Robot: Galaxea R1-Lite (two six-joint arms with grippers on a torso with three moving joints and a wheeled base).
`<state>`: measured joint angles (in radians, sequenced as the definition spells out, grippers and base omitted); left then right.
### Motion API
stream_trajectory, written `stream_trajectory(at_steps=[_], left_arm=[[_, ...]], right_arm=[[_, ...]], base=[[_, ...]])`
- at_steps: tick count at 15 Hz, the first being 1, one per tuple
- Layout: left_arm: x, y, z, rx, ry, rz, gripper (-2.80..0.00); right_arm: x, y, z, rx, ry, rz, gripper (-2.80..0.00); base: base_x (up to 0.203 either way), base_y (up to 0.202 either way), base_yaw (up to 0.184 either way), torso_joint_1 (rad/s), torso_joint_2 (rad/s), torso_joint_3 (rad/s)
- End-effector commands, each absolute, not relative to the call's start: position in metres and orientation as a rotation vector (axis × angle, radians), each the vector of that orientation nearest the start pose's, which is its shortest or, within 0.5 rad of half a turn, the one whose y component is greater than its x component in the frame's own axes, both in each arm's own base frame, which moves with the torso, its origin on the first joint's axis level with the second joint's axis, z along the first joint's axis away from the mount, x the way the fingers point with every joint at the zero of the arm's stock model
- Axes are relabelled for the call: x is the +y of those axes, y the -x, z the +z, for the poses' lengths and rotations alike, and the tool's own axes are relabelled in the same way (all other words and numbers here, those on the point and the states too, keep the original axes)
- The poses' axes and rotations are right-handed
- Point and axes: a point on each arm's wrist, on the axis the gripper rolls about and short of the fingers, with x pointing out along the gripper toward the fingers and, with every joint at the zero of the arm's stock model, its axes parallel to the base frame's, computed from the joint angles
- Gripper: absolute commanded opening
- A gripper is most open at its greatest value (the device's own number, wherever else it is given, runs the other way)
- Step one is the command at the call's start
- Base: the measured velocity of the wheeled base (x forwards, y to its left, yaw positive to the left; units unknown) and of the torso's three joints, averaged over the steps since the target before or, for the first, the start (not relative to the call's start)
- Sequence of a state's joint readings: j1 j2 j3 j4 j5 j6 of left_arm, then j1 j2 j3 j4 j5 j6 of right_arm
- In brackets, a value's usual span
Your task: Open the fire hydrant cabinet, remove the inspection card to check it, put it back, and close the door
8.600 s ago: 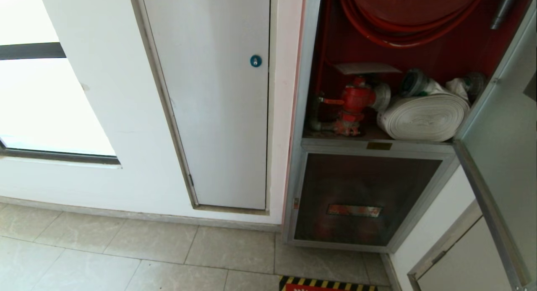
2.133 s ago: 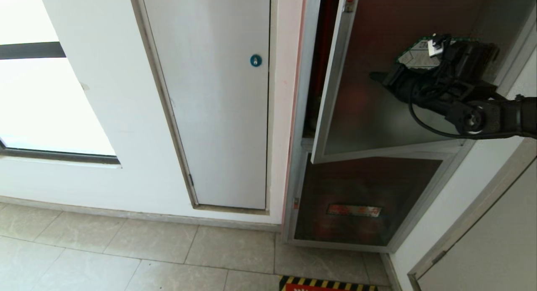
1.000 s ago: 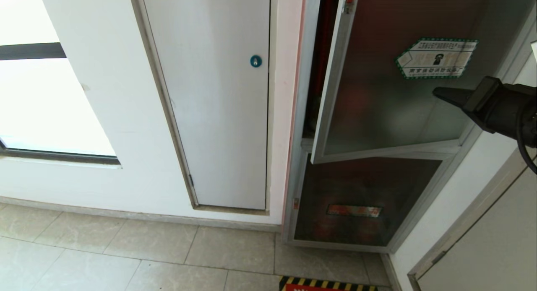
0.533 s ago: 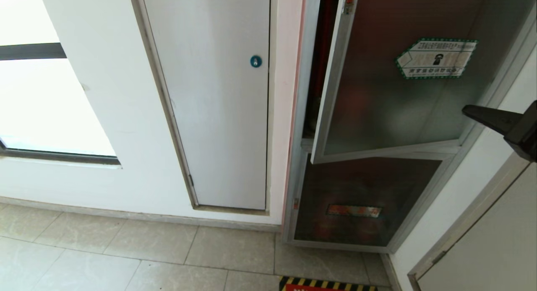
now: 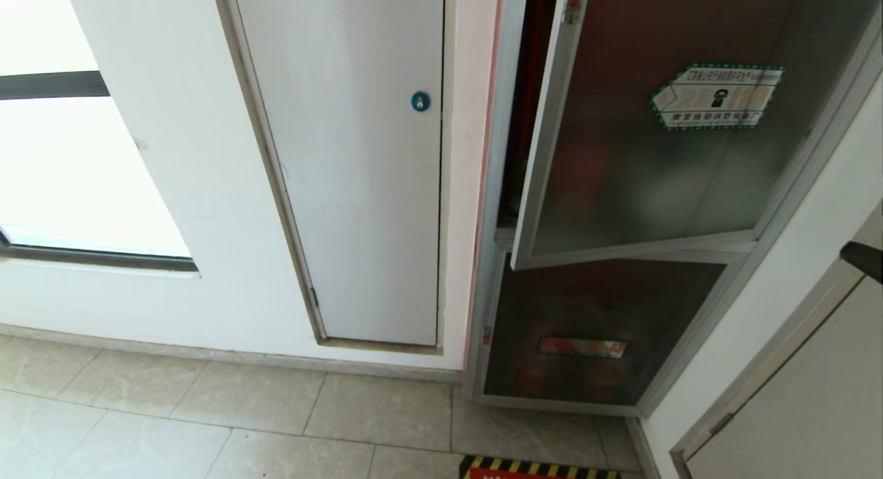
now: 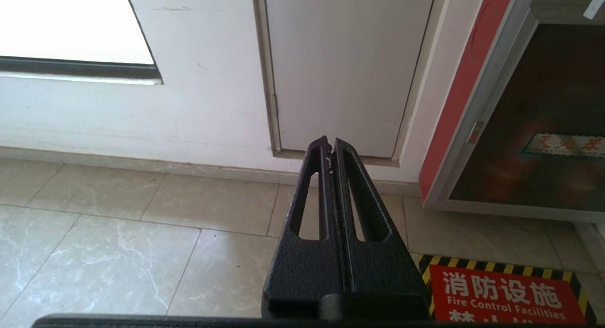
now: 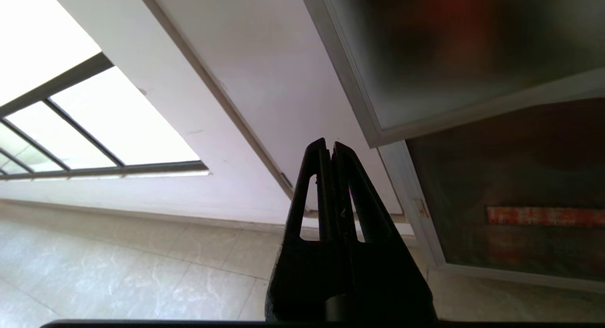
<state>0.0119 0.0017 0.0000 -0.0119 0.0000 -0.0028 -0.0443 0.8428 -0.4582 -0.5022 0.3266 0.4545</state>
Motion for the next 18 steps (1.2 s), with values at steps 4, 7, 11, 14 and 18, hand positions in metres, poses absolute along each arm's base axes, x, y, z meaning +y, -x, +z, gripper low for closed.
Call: stream_trajectory(at_steps=[4, 7, 11, 14, 18], left_arm=[[0.000, 0.022, 0.076, -0.005, 0.003, 0.012, -2.80], [0.000, 0.022, 0.076, -0.005, 0.003, 0.012, -2.80], [0.000, 0.022, 0.076, -0.005, 0.003, 0.012, -2.80], [0.000, 0.022, 0.076, -0.005, 0.003, 0.012, -2.80], [0.000, 0.022, 0.076, -0.005, 0.003, 0.012, -2.80]], right_arm=[[0.007, -0.040, 0.218, -0.028, -0.407, 0.358, -2.80], [0.008, -0.024, 0.198, 0.007, -0.359, 0.387, -2.80], [0.009, -0.013, 0.175, 0.035, -0.343, 0.409, -2.80], [0.009, -0.003, 0.159, 0.019, -0.323, 0.413, -2.80], [0.009, 0.005, 0.143, -0.002, -0.316, 0.417, -2.80]], base=[[0.000, 0.000, 0.000, 0.000, 0.00, 0.000], [0.000, 0.000, 0.000, 0.000, 0.00, 0.000], [0.000, 0.000, 0.000, 0.000, 0.00, 0.000], [0.000, 0.000, 0.000, 0.000, 0.00, 0.000], [0.000, 0.000, 0.000, 0.000, 0.00, 0.000]])
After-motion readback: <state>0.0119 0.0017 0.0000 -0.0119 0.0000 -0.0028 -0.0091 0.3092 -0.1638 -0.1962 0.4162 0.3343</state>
